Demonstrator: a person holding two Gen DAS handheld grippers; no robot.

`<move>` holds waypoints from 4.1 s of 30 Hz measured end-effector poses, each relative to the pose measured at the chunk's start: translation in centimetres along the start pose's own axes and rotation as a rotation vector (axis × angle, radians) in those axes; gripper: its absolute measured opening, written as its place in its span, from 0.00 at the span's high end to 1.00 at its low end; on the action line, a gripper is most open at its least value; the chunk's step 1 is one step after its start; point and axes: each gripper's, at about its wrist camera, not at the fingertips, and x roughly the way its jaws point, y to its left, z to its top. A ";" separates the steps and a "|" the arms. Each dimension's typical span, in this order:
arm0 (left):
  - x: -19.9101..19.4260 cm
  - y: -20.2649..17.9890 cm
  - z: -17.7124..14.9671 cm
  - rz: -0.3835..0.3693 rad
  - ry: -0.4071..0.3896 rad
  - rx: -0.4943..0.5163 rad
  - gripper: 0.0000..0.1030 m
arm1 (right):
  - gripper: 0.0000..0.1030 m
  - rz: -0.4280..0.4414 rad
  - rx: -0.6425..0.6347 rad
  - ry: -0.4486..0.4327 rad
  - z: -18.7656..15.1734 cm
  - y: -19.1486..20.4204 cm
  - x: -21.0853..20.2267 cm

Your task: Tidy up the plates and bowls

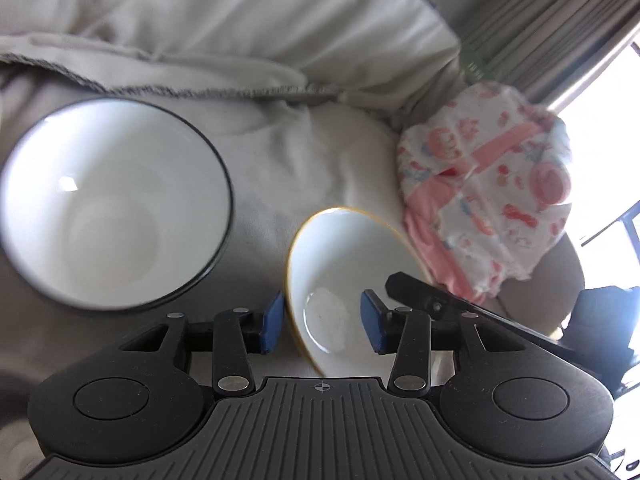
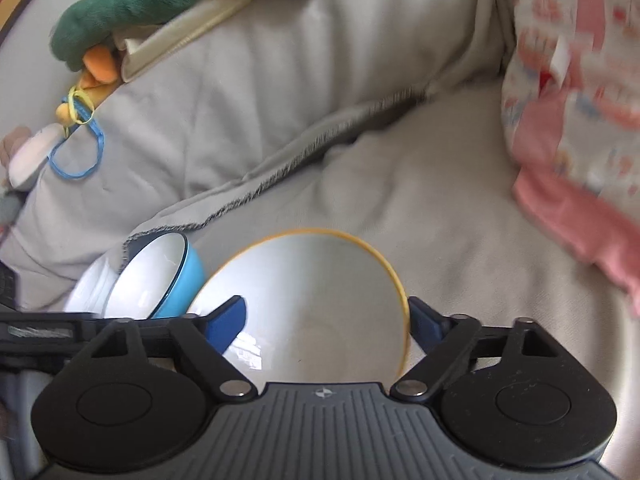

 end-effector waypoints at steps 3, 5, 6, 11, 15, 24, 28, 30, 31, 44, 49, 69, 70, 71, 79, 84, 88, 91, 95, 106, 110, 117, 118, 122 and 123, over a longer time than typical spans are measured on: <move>-5.2 0.4 -1.3 0.020 -0.067 0.033 0.58 | 0.11 -0.095 -0.110 -0.091 -0.7 2.4 -2.6; -8.8 1.3 -2.7 0.090 -0.140 0.061 0.59 | 0.05 -0.113 -0.173 -0.157 -1.1 4.6 -4.6; -10.4 1.8 -3.5 0.137 -0.173 0.072 0.59 | 0.05 -0.103 -0.195 -0.181 -1.2 5.7 -5.5; -16.1 5.7 -6.7 0.329 -0.281 -0.004 0.59 | 0.05 0.063 -0.186 -0.114 -2.2 10.7 -6.4; -17.8 9.0 -8.4 0.357 -0.311 -0.136 0.59 | 0.05 0.165 -0.200 0.056 -5.2 14.5 -3.6; -16.5 11.2 -11.2 0.334 -0.259 -0.190 0.56 | 0.05 0.267 -0.078 0.268 -9.1 16.0 0.6; -16.5 10.6 -11.6 0.240 -0.229 -0.212 0.55 | 0.05 0.302 -0.095 0.262 -8.6 15.7 -0.9; -16.1 10.2 -11.9 0.188 -0.195 -0.222 0.55 | 0.04 0.273 -0.119 0.246 -8.4 15.6 -1.7; -15.6 9.9 -12.0 0.167 -0.172 -0.222 0.55 | 0.04 0.248 -0.128 0.239 -8.3 15.4 -2.0; -22.4 10.5 -10.9 0.260 -0.335 -0.183 0.56 | 0.04 0.061 -0.349 0.033 -6.2 17.0 -4.8; -27.2 15.5 -12.2 0.536 -0.434 -0.325 0.56 | 0.04 0.259 -0.359 0.119 -4.4 22.3 -2.2; -26.6 22.5 -15.7 0.375 -0.350 -0.577 0.49 | 0.24 0.385 -0.393 0.458 -8.3 31.3 8.3; -26.4 22.3 -15.6 0.370 -0.339 -0.571 0.49 | 0.24 0.381 -0.393 0.454 -8.1 31.0 8.1; -26.2 22.0 -15.6 0.365 -0.328 -0.569 0.49 | 0.24 0.377 -0.391 0.448 -8.0 30.6 7.8; -24.8 19.4 -15.9 0.338 -0.252 -0.551 0.47 | 0.23 0.329 -0.394 0.398 -7.7 28.9 6.8; -24.6 18.1 -15.3 0.402 -0.275 -0.462 0.48 | 0.17 0.269 -0.473 0.216 -7.3 28.3 4.6; -25.9 15.8 -14.6 0.545 -0.365 -0.333 0.49 | 0.03 0.191 -0.474 0.054 -6.0 26.1 0.4; -26.2 14.4 -13.9 0.520 -0.406 -0.292 0.49 | 0.01 0.118 -0.427 0.043 -5.8 22.9 -1.5; -23.4 12.4 -12.2 0.247 -0.329 -0.242 0.49 | 0.01 0.078 -0.335 0.136 -6.8 17.9 -2.2; -14.9 7.7 -11.0 0.263 -0.156 -0.113 0.51 | 0.00 0.036 -0.036 0.291 -9.4 11.3 -0.2; -13.9 7.5 -11.4 0.255 -0.128 -0.113 0.53 | 0.00 0.026 -0.041 0.316 -9.8 10.8 0.4; -13.5 7.0 -11.5 0.265 -0.118 -0.108 0.54 | 0.00 0.014 -0.094 0.318 -10.4 11.0 0.3; -13.5 7.1 -11.6 0.265 -0.121 -0.110 0.54 | 0.00 0.014 -0.092 0.320 -10.4 10.9 0.3; -13.3 6.8 -11.7 0.275 -0.113 -0.105 0.57 | 0.01 0.044 -0.133 0.337 -9.9 10.7 0.1; -13.2 6.7 -11.7 0.276 -0.104 -0.110 0.59 | 0.03 0.061 -0.120 0.321 -9.7 10.5 -0.2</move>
